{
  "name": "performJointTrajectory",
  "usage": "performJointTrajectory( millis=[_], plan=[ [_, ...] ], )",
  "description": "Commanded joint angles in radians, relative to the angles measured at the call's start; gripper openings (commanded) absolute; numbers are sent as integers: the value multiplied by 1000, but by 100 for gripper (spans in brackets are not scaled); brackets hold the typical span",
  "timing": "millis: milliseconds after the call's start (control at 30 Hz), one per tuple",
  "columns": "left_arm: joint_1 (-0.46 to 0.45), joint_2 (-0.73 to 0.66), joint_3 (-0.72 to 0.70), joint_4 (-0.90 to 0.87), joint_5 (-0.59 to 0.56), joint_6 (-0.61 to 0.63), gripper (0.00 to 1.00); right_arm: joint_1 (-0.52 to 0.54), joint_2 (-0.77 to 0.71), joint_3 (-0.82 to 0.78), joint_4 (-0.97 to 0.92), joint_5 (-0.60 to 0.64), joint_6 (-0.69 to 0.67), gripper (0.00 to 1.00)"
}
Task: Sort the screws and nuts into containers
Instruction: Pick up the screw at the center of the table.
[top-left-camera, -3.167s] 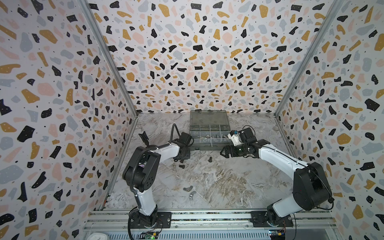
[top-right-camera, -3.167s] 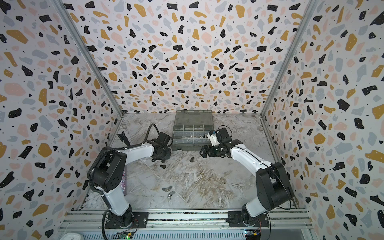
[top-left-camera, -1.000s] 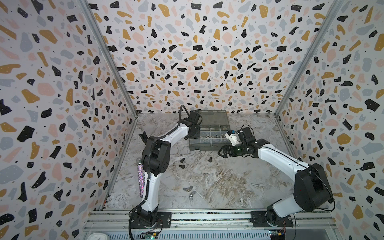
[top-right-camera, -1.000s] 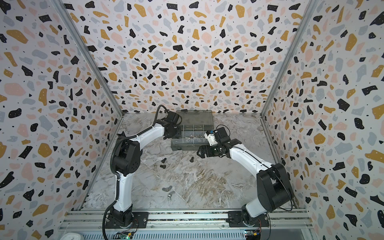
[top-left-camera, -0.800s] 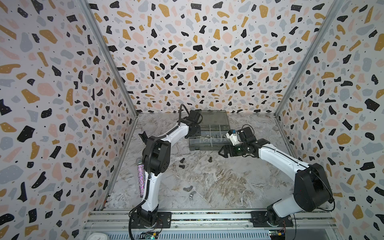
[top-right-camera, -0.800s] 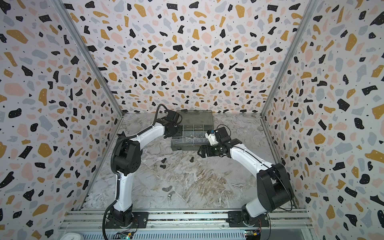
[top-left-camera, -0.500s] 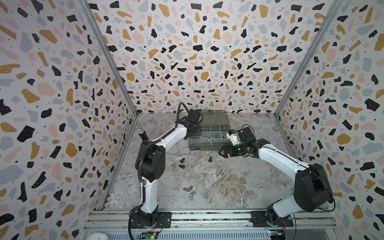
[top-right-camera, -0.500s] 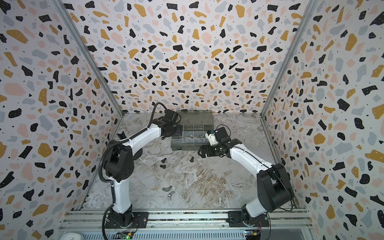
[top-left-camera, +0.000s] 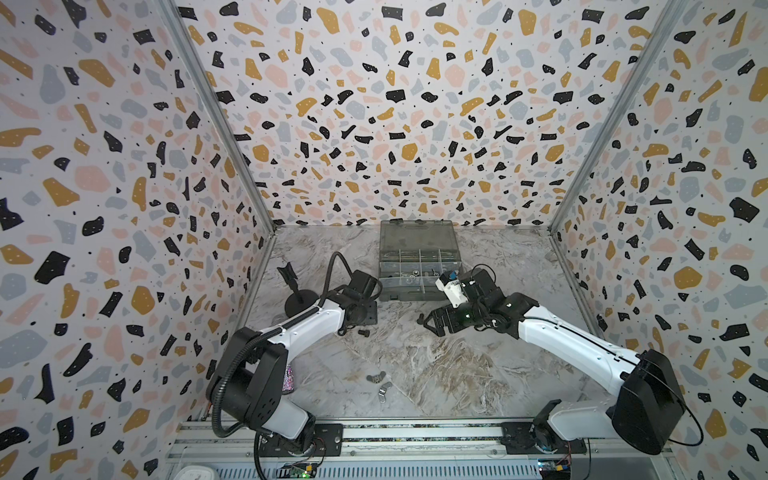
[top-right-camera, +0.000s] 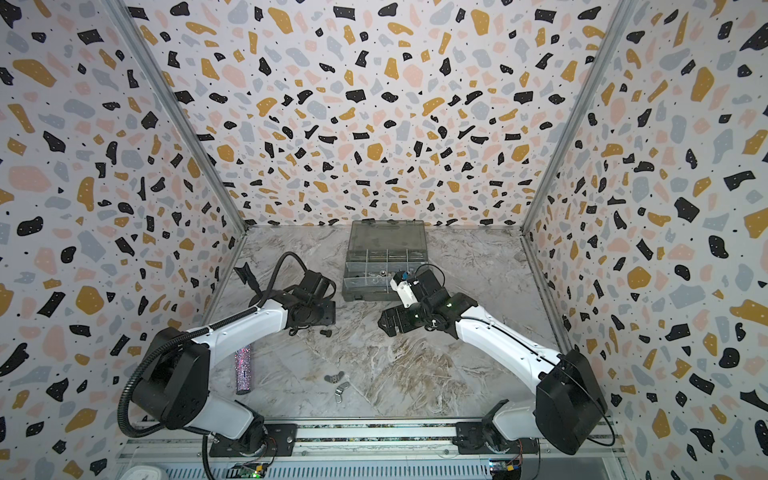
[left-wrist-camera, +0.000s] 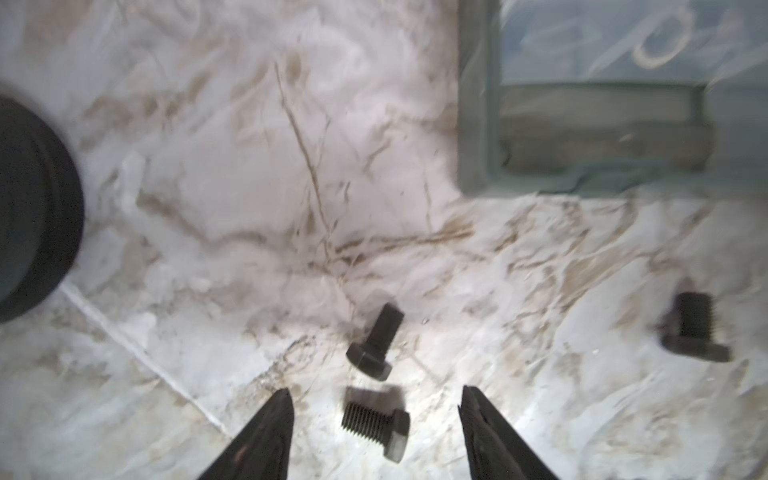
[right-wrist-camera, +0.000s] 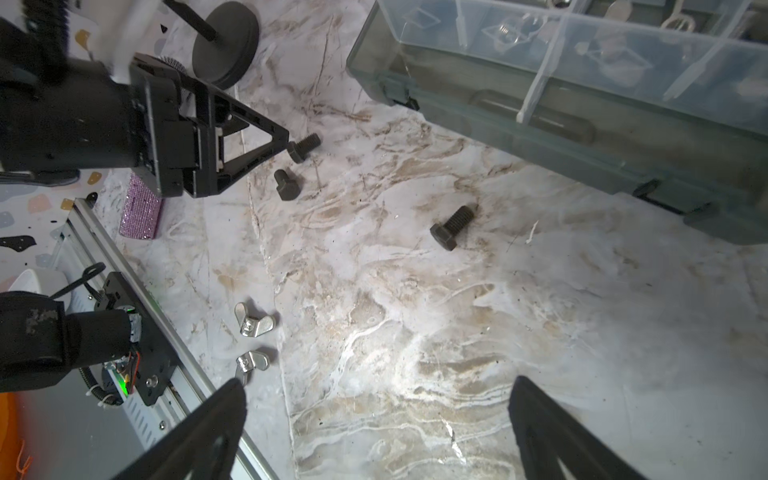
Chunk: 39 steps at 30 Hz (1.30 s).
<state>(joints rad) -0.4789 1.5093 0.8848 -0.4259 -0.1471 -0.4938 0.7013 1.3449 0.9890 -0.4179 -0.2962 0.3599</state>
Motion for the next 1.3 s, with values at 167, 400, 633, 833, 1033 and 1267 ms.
performJointTrajectory(
  millis=[167, 400, 633, 833, 1033, 1267],
  plan=[
    [0, 5, -66, 145, -4, -8, 64, 49, -83, -40, -27, 56, 58, 99],
    [1, 72, -43, 166, -8, 13, 62, 52, -95, -45, -39, 70, 72, 99],
    [1, 142, -4, 174, 7, 23, 56, 52, -64, -19, -43, 75, 65, 99],
    [1, 169, 15, 166, 9, 34, 52, 52, -40, -8, -44, 74, 57, 99],
    [2, 177, 17, 144, 15, 37, 47, 52, -31, 4, -40, 71, 57, 99],
    [2, 157, 6, 124, 11, 35, 38, 51, -19, 10, -35, 64, 53, 99]
  ],
)
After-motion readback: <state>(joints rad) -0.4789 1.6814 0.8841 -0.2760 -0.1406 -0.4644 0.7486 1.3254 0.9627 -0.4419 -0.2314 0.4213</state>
